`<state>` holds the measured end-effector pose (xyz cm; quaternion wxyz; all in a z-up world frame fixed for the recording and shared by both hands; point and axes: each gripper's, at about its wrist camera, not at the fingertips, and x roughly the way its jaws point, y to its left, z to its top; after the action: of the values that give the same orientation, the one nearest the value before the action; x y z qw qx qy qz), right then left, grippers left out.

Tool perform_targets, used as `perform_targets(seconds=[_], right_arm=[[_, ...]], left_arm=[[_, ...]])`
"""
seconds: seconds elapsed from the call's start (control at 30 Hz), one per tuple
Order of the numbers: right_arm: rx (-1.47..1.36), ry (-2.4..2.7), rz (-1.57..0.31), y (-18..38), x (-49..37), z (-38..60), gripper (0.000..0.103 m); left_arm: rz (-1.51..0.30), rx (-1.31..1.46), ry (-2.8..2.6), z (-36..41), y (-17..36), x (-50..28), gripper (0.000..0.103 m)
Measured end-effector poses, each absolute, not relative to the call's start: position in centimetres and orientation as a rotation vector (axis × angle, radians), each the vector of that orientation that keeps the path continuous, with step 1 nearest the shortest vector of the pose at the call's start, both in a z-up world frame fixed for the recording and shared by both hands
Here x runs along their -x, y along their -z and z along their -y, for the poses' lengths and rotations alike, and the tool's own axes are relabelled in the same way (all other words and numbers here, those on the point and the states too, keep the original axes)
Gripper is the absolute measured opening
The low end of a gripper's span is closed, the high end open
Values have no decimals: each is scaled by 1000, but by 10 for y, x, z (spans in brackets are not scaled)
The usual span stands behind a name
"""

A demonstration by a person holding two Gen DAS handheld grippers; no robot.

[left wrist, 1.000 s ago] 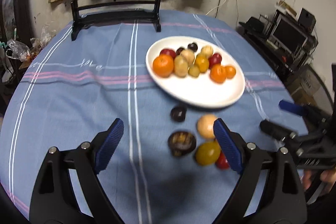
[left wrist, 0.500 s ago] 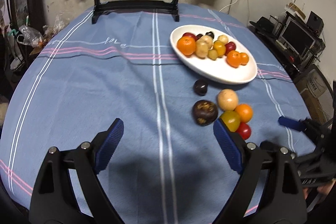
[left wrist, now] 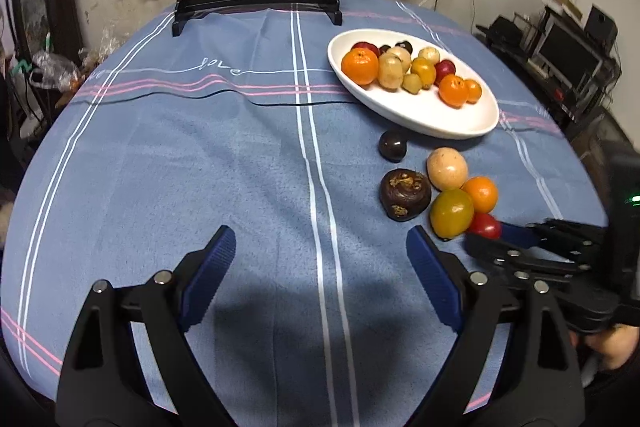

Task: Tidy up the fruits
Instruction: 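Grasp the red tomato with the right gripper, then grasp the dark brown mangosteen with the left gripper while the right gripper holds the tomato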

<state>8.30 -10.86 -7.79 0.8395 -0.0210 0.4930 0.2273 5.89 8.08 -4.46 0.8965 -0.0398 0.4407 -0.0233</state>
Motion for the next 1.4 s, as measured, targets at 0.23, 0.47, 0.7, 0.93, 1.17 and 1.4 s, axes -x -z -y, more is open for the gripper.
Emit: perform_targets(seconds=[0.23,0.47,0.7,0.93,1.17,1.4], right_arm=[[-29,-450,-1013,66,-77,147,30],[-97,-457,-987,61,-78,171,30],[-156,-471,-987,65,-80,184,30],[-185,-469,-979,62,-79,195,31],[-182,-477,-975,59,-76,191,31],[-153,-476,-975,53,-78,182,31]], left_arm=[[-1008,-40,120,-47,76,-94,89],[-1062,-64,139,-33,95,-128,88],[-1006,-16,203,-27,91,-148,88],[-997,-40,212,-18,95,-145,57],[-990,-38,206,-16,90,-140,46],[-941,-6,208,-22,71,-112,46]])
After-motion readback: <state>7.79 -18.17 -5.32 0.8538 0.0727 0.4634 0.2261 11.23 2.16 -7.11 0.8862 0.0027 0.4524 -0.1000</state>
